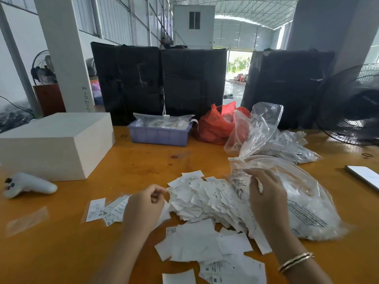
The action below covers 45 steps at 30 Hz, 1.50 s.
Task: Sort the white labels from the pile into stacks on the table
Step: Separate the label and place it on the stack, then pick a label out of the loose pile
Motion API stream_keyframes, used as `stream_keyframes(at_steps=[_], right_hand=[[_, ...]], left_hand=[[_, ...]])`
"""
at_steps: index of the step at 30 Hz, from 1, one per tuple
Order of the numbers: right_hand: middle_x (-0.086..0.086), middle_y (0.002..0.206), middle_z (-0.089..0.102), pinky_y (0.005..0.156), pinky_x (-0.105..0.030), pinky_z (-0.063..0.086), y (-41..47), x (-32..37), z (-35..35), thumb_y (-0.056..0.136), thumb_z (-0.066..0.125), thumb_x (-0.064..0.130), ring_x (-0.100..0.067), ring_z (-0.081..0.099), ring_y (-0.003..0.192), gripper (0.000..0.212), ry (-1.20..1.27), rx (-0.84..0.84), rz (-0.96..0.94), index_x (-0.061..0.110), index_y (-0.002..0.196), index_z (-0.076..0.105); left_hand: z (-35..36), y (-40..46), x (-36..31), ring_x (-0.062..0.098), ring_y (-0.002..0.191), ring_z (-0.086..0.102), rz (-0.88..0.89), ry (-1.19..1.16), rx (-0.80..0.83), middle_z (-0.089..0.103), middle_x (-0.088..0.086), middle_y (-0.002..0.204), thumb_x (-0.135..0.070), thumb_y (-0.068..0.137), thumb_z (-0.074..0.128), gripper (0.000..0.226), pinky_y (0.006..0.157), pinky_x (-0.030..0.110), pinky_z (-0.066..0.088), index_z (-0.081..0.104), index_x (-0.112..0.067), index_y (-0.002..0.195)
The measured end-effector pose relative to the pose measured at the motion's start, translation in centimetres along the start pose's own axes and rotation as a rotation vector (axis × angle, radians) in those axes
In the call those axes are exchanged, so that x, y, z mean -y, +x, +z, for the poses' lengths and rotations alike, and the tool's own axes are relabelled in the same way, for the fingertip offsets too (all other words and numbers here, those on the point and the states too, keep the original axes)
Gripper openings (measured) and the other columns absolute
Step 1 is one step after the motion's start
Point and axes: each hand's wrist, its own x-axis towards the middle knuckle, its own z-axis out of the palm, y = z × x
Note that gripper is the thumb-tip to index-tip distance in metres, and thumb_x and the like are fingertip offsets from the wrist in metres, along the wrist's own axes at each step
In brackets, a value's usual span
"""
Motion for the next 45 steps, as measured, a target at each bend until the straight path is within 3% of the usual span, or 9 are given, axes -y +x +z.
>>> stream_keyframes(at_steps=[3, 8, 15, 20, 23, 26, 31, 39, 45], right_hand=[[-0.016, 0.115, 0.064, 0.078, -0.043, 0.053, 1.0, -2.1, -0.9, 0.091, 0.046, -0.005, -0.029, 0.061, 0.09, 0.036, -0.186, 0.105, 0.16, 0.007, 0.122, 0.059], [-0.013, 0.097, 0.063, 0.067, -0.031, 0.041, 0.7, -4.2, -0.1, 0.092, 0.039, -0.001, -0.025, 0.054, 0.08, 0.056, -0.506, 0.408, 0.321, 0.019, 0.144, 0.03], [-0.009, 0.092, 0.067, 0.08, -0.039, 0.047, 0.6, -4.7, 0.2, 0.088, 0.05, -0.005, -0.026, 0.056, 0.088, 0.047, -0.437, 0.303, 0.252, 0.014, 0.13, 0.053], [-0.01, 0.093, 0.071, 0.081, -0.034, 0.027, 0.3, -3.7, -0.3, 0.084, 0.064, -0.003, -0.031, 0.056, 0.098, 0.033, -0.247, 0.083, 0.121, 0.011, 0.114, 0.067], [-0.001, 0.083, 0.069, 0.077, -0.027, 0.045, -0.3, -1.4, -0.4, 0.082, 0.067, -0.004, -0.014, 0.061, 0.082, 0.029, 0.019, 0.019, 0.006, 0.017, 0.102, 0.068], [0.004, 0.071, 0.066, 0.063, -0.012, 0.05, -1.5, 1.1, 0.0, 0.086, 0.064, 0.002, -0.005, 0.06, 0.066, 0.03, 0.45, 0.215, 0.187, 0.03, 0.097, 0.064], [0.0, 0.068, 0.068, 0.062, -0.021, 0.053, -3.2, 3.2, 1.5, 0.086, 0.064, 0.001, -0.013, 0.064, 0.065, 0.023, 0.882, 0.363, 0.61, 0.021, 0.096, 0.071], [0.0, 0.064, 0.066, 0.053, -0.018, 0.048, -4.2, 3.6, 2.5, 0.087, 0.064, 0.001, -0.01, 0.059, 0.057, 0.018, 0.937, 0.386, 0.701, 0.015, 0.095, 0.071], [-0.002, 0.072, 0.07, 0.051, -0.019, 0.05, -4.2, 2.8, 2.7, 0.089, 0.062, 0.001, -0.013, 0.061, 0.059, 0.02, 0.833, 0.36, 0.649, 0.017, 0.097, 0.071]], left_hand=[[-0.2, 0.2, 0.8, 0.003, 0.071, 0.058, 0.02, 0.304, -0.025, 0.068, -0.012, 0.091, -0.028, 0.091, 0.061, 0.017, 0.055, 0.018, 0.048, 0.067, -0.03, 0.107], [0.4, 0.0, 0.7, 0.009, 0.112, 0.047, 0.108, 0.415, -0.061, 0.056, -0.014, 0.125, -0.041, 0.092, 0.054, 0.023, 0.081, 0.021, 0.038, 0.063, -0.034, 0.113], [0.9, -0.4, 0.0, 0.007, 0.114, 0.046, 0.149, 0.329, -0.059, 0.057, -0.014, 0.123, -0.038, 0.092, 0.054, 0.021, 0.083, 0.019, 0.038, 0.066, -0.032, 0.109], [0.8, -0.6, -0.1, 0.008, 0.109, 0.047, 0.197, 0.246, -0.034, 0.06, -0.012, 0.118, -0.032, 0.092, 0.058, 0.017, 0.079, 0.016, 0.037, 0.069, -0.028, 0.104], [1.0, -0.8, -0.9, 0.005, 0.105, 0.045, 0.287, 0.117, -0.012, 0.062, -0.012, 0.112, -0.027, 0.091, 0.062, 0.013, 0.079, 0.011, 0.032, 0.071, -0.025, 0.1], [1.0, -1.3, -1.9, -0.003, 0.106, 0.05, 0.263, -0.18, 0.165, 0.06, -0.021, 0.11, -0.04, 0.092, 0.055, 0.017, 0.084, 0.011, 0.038, 0.067, -0.032, 0.098], [0.9, -2.3, -3.2, -0.009, 0.102, 0.058, 0.116, -0.561, 0.473, 0.066, -0.029, 0.102, -0.067, 0.082, 0.044, 0.045, 0.079, 0.003, 0.041, 0.066, -0.035, 0.106], [1.1, -1.8, -2.9, 0.007, 0.065, 0.065, -0.064, -0.628, 0.512, 0.074, 0.0, 0.075, -0.011, 0.09, 0.063, 0.013, 0.063, 0.018, 0.052, 0.073, -0.019, 0.088], [1.4, -1.6, -2.6, 0.01, 0.068, 0.069, -0.192, -0.634, 0.38, 0.075, 0.0, 0.077, -0.016, 0.09, 0.064, 0.007, 0.063, 0.025, 0.056, 0.068, -0.01, 0.088]])
